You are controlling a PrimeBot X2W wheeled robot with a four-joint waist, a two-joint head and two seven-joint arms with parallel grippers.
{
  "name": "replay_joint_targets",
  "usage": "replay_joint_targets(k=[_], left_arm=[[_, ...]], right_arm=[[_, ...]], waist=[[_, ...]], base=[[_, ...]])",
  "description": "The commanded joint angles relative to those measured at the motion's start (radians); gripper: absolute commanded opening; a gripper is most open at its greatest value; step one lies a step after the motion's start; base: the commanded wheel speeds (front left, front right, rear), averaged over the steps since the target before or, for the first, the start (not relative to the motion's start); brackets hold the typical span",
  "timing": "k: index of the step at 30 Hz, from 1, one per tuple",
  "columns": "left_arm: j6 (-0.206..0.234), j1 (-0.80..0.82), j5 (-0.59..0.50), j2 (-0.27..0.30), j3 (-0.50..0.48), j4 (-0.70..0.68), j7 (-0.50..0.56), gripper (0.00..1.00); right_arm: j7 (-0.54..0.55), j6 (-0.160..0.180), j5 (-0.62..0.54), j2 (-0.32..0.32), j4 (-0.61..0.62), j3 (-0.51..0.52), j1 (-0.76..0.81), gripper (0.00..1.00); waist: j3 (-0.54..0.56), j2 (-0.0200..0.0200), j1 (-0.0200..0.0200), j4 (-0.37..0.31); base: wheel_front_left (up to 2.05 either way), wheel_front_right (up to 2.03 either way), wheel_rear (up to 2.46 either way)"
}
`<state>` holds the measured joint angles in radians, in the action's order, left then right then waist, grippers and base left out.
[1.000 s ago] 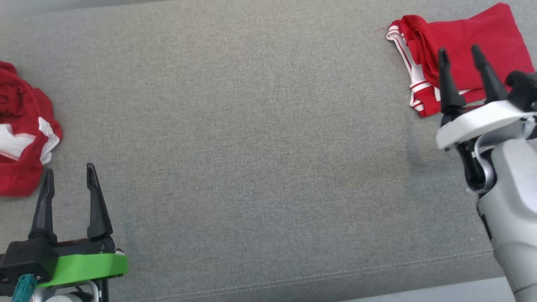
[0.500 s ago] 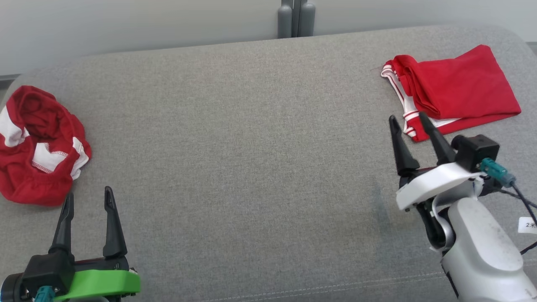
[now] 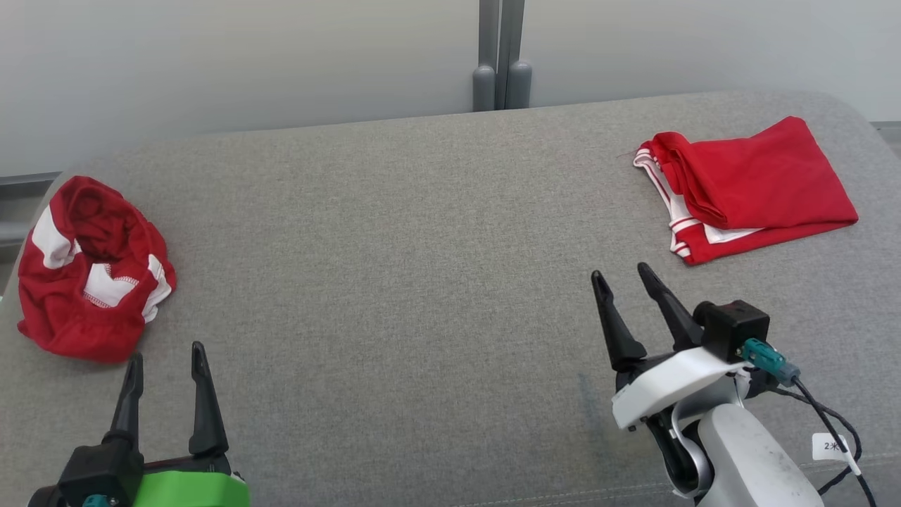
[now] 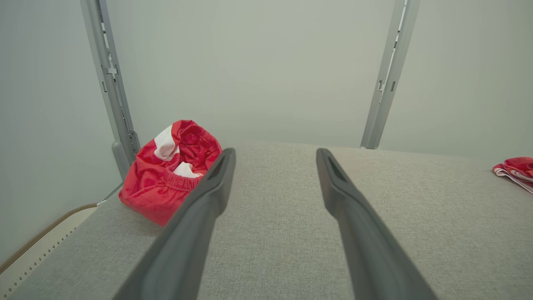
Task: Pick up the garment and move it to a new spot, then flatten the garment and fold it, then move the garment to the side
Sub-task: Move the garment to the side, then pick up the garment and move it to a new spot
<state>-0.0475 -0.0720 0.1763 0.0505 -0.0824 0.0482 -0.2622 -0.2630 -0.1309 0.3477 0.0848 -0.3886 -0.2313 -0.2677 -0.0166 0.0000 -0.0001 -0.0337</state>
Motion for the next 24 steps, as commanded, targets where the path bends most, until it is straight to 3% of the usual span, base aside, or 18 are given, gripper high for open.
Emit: replay_joint_targets(k=[1, 9, 24], left_arm=[[0.007, -0.018, 0.004, 0.001, 0.002, 0.008, -0.002, 1.00], [0.015, -0.024, -0.016, 0.001, 0.009, 0.037, -0.002, 1.00], [-0.017, -0.031, -0.025, 0.004, 0.022, 0.066, -0.002, 1.00]], right_arm=[[-0.004, 0.000, -0.011, -0.001, 0.009, -0.003, 0.015, 1.00], [-0.004, 0.000, -0.144, -0.027, 0.087, 0.069, 0.092, 1.00], [-0.004, 0.000, -0.124, -0.034, 0.114, 0.106, 0.177, 1.00]], waist=[[0.005, 0.0000, 0.0001, -0.002], [0.027, 0.0000, 0.0001, -0.001], [0.051, 0.0000, 0.0001, -0.002]], base=[[0.00, 0.00, 0.00], [0.00, 0.00, 0.00], [0.00, 0.00, 0.00]])
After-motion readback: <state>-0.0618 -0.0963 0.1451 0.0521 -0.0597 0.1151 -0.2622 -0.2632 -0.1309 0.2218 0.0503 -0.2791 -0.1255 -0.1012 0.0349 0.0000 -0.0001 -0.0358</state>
